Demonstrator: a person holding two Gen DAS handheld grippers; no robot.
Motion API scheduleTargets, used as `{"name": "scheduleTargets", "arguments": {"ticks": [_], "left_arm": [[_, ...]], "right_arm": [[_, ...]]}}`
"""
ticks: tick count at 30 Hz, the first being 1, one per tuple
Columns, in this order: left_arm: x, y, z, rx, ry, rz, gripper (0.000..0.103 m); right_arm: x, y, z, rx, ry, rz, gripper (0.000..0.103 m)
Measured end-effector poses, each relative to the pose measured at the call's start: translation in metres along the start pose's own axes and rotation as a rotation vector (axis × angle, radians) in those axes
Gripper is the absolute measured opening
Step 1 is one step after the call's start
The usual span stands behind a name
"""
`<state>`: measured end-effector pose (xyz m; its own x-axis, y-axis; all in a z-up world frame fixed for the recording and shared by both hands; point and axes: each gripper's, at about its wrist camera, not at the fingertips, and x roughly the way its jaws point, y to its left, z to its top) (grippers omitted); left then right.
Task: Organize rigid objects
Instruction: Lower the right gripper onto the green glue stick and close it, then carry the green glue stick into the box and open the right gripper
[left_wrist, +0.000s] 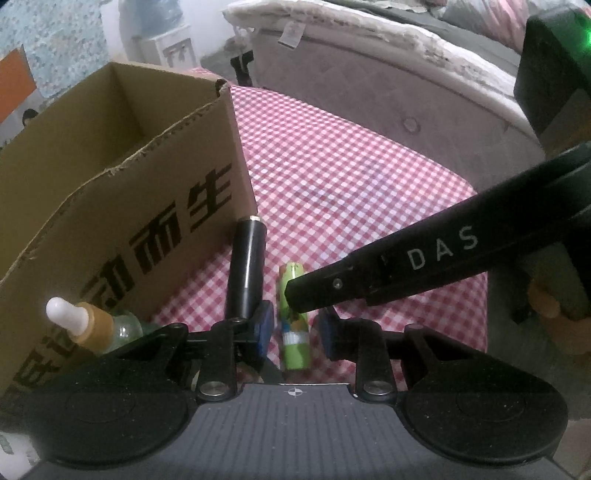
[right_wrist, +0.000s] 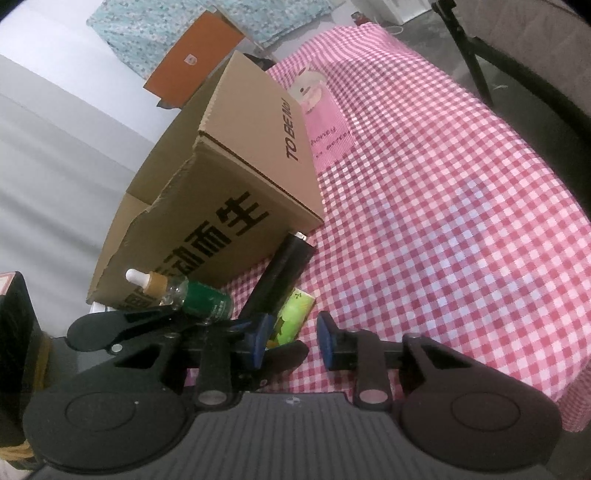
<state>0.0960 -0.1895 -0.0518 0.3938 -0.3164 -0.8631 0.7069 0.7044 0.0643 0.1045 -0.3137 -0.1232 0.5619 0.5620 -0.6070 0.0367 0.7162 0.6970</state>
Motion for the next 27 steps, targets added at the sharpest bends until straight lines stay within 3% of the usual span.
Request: {"name": "scheduleTargets", "arguments": {"ticks": [5, 15, 27], "left_arm": [[0.003, 0.003, 0.002, -0.042, -0.007, -0.024, 0.018], [-0.014, 0.005, -0.001, -0.051, -0.067, -0.011, 0.016], [-0.113, 0.021, -0.005, -0.091, -0.294, 0.058, 0.015]], "right_arm": [[0.006, -0.003, 0.001, 0.010, -0.005, 0.018, 0.020], [-0.002, 0.005, -0.002, 0.008, -0.051, 0.035, 0.018], [-0.059, 0.094, -0.001, -0.196, -0.198, 0.083, 0.018]]}}
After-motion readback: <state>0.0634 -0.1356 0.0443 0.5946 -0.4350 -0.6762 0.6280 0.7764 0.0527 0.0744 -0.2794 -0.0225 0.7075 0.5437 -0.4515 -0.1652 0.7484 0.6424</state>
